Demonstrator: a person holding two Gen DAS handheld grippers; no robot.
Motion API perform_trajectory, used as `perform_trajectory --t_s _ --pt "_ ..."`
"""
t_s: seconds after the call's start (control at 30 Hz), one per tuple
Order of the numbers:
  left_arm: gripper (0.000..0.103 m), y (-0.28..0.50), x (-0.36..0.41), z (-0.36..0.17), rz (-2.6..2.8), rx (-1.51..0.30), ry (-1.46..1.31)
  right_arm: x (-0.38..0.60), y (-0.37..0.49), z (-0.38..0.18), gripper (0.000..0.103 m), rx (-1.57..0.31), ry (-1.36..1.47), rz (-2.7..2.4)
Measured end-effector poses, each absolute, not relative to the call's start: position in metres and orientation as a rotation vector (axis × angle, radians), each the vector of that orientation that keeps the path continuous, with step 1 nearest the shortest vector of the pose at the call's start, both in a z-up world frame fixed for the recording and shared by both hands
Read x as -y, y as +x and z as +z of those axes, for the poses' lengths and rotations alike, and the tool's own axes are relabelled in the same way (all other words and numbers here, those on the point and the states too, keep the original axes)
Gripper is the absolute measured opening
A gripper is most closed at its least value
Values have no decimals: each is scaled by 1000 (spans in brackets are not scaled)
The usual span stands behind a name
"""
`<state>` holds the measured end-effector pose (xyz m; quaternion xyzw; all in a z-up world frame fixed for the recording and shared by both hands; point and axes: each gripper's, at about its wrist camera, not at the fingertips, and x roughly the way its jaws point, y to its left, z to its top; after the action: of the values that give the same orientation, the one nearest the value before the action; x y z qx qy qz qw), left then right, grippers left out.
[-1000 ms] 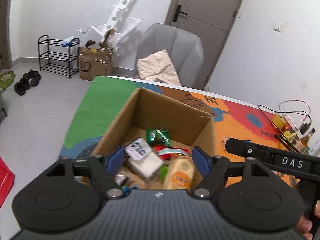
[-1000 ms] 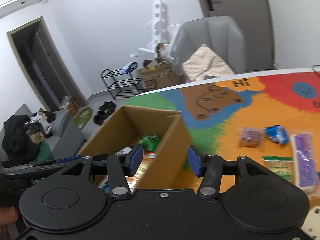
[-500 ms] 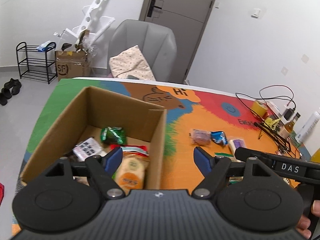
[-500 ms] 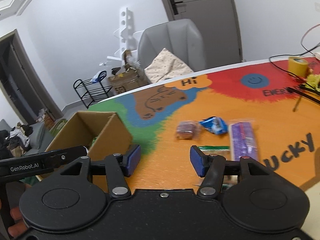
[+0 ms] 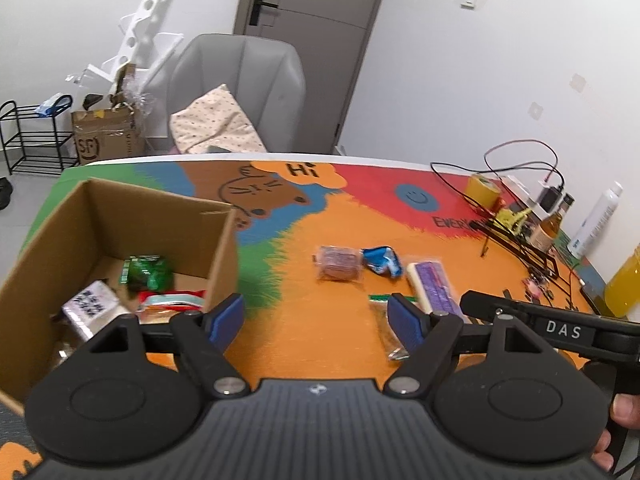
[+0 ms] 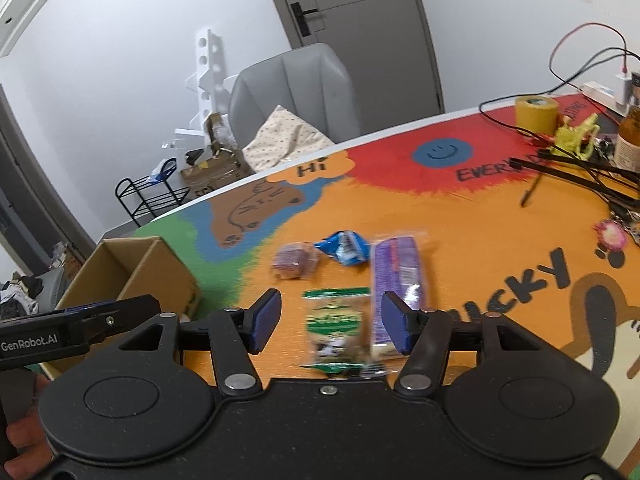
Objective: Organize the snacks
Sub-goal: 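Move both grippers back to the table and lower the right onto the purple bar, then close the right gripper on the purple bar while the left grasps the green milk-candy packet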
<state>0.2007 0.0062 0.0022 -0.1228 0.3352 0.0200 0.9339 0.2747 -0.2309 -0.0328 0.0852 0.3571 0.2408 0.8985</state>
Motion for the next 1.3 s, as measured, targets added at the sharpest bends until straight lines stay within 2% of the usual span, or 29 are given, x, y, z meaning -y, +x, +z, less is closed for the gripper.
perform_trajectory --t_s 0.83,0.9,0.93,0.97,1.1,1.3 --pt "74 265 43 -45 -11 -791 -237 246 323 -94 56 -867 184 448" --pt "74 269 45 -48 -11 -796 -234 246 325 -98 48 -876 178 457" --pt "74 271 47 -49 -13 -800 -232 246 325 -99 38 -878 183 469" --pt "74 273 48 -50 -14 -803 -230 247 326 -100 36 -880 188 485" --pt "74 281 56 -56 -24 -817 -224 254 326 -98 30 -864 180 487" --pt "74 290 71 -65 -42 -843 -211 272 328 -98 29 -864 201 459"
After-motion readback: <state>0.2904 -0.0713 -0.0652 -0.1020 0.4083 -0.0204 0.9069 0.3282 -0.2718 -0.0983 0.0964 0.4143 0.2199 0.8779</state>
